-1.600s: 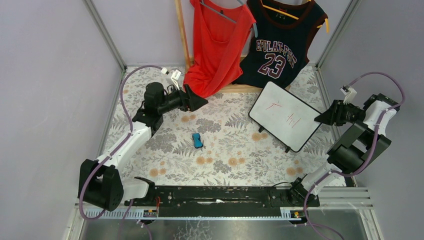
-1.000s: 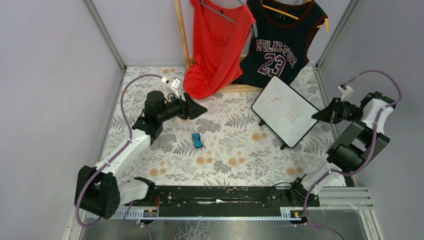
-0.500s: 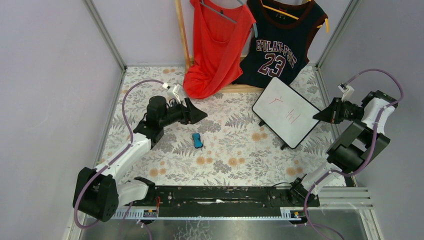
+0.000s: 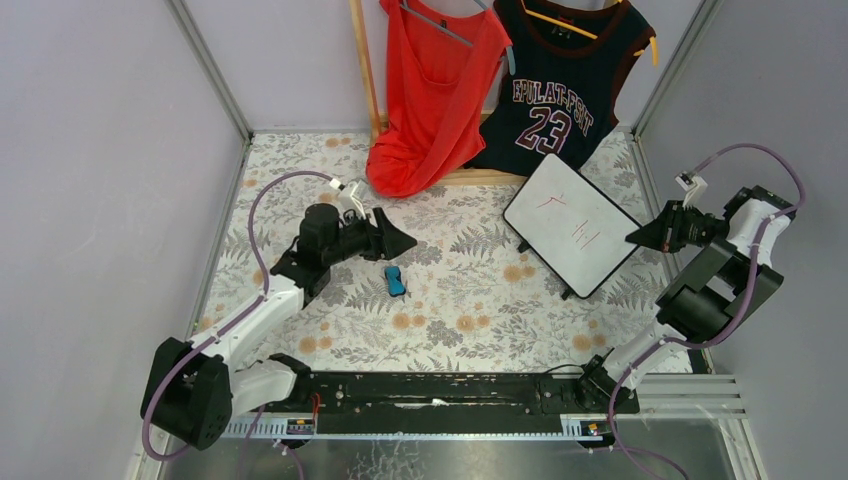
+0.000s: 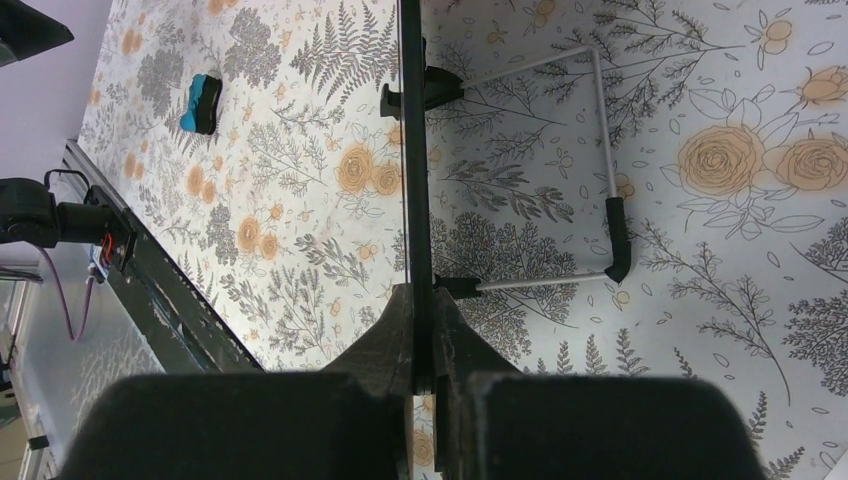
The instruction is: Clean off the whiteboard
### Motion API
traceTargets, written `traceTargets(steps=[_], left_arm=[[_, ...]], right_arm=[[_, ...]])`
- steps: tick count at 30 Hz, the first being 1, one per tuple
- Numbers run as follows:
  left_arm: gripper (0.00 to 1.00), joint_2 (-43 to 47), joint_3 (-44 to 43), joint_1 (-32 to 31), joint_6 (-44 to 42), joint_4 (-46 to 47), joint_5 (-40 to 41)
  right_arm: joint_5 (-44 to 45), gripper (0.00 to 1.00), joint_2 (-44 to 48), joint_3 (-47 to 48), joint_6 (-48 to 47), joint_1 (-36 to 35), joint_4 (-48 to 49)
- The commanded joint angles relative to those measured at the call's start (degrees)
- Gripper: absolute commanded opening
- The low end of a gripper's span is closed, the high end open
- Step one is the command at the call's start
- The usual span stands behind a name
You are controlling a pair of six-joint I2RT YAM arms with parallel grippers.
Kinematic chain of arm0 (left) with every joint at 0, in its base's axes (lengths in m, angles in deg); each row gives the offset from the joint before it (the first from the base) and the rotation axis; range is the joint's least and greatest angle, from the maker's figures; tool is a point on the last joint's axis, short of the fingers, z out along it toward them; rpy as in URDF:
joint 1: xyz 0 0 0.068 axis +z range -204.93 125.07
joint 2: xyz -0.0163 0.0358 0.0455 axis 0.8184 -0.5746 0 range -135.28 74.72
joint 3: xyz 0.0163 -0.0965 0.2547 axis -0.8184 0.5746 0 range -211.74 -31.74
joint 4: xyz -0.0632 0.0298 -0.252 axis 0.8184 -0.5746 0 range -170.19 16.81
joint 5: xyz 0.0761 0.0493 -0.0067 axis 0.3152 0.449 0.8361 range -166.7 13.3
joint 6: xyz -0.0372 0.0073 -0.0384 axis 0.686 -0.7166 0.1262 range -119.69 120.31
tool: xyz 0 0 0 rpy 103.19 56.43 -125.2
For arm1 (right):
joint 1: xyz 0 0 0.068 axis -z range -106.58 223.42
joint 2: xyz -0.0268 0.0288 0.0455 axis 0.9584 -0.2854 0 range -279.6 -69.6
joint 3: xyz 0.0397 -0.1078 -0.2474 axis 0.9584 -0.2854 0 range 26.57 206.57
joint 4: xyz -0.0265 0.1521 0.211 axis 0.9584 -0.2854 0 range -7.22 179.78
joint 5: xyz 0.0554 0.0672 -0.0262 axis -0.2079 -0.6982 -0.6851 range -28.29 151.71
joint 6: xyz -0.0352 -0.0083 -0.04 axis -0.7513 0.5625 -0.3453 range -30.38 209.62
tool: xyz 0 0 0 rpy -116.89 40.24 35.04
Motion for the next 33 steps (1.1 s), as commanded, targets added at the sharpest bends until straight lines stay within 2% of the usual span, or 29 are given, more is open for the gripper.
traceTargets(steps=[1, 11, 18, 23, 28, 33], left_arm=[[0.6, 0.2, 0.6, -1.1, 0.8, 0.3, 2.9], [0.59, -3.5, -1.3, -3.2, 1.3, -4.3, 8.6], [0.59, -6.2, -4.7, -4.1, 1.0, -10.2, 12.2], [0.57, -10.8, -10.8, -5.4, 0.8, -20.6, 16.9], [0.54, -16.6, -18.2, -8.5, 3.2, -35.8, 27.6], [0.49, -17.5, -18.3, -11.8, 9.5, -39.7, 32.4]], right_arm=[[8.3, 0.0, 0.0, -2.2, -5.6, 1.3, 1.6], [8.8, 0.0, -2.6, -1.6, -13.1, 6.4, -3.4], [8.1, 0.0, -2.8, -2.2, -15.1, 7.1, -4.7], [7.7, 0.0, -2.4, -1.6, -15.2, 7.1, -5.6], [7.4, 0.0, -1.4, -1.3, -14.7, 7.1, -5.9], [7.1, 0.0, -0.7, -1.3, -13.4, 7.1, -5.5]])
